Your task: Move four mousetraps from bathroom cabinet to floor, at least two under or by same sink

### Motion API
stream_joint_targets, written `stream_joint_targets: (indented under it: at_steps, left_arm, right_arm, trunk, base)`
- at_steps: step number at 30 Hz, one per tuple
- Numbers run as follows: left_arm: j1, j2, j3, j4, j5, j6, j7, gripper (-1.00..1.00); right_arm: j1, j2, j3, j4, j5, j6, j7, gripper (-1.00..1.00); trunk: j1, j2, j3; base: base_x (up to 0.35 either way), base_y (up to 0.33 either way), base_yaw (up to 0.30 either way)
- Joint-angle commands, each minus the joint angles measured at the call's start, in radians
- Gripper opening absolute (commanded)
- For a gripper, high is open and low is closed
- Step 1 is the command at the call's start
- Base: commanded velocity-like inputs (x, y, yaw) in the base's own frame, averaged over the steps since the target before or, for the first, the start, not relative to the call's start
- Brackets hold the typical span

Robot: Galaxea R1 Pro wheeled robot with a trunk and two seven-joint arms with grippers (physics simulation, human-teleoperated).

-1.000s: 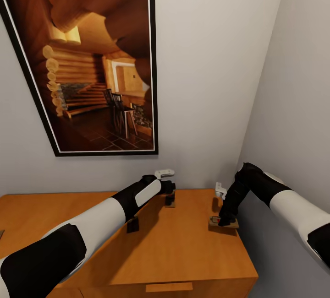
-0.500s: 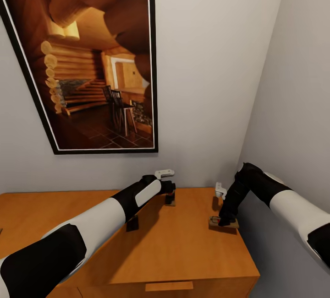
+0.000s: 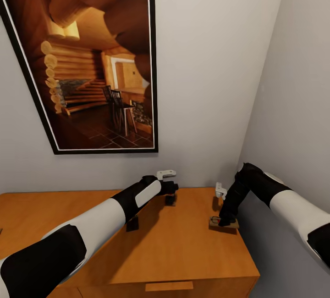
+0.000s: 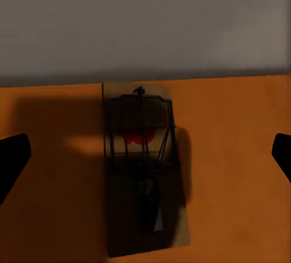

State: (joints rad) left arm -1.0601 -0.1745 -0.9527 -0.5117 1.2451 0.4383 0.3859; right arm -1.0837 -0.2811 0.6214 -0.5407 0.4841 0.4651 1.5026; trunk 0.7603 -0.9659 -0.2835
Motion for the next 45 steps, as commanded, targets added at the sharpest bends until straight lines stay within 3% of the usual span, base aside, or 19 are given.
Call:
stream_joint_targets:
  at_steps: [1,4,22,45]
  left_arm:
    - [-0.002,0.0,-0.005,-0.001,0.008,0.0,0.006,1.0]
    - [-0.001,0.0,-0.005,-0.001,0.008,0.0,0.005,1.0]
    - [0.0,0.0,-0.005,0.001,0.007,-0.001,0.005,1.0]
    - [0.001,0.0,-0.006,-0.001,0.008,-0.001,0.003,1.0]
  right_arm:
    - [-0.001,-0.001,0.004,-0.002,0.001,0.017,0.005,-1.0]
    - [-0.001,-0.001,0.004,-0.002,0.001,0.017,0.005,-1.0]
    - [-0.001,-0.001,0.004,0.001,0.001,0.017,0.005,-1.0]
    - [-0.001,-0.001,0.004,0.001,0.001,0.017,0.005,-1.0]
  trunk:
    - [0.0,-0.001,-0.001]
    - [0.0,-0.001,-0.001]
    - [0.069,-0.127,-0.058]
    - [0.069,-0.127,-0.058]
  base:
    - [0.0,0.0,0.0]
    - [0.0,0.0,0.0]
    - [0.0,0.0,0.0]
    - [0.0,0.0,0.0]
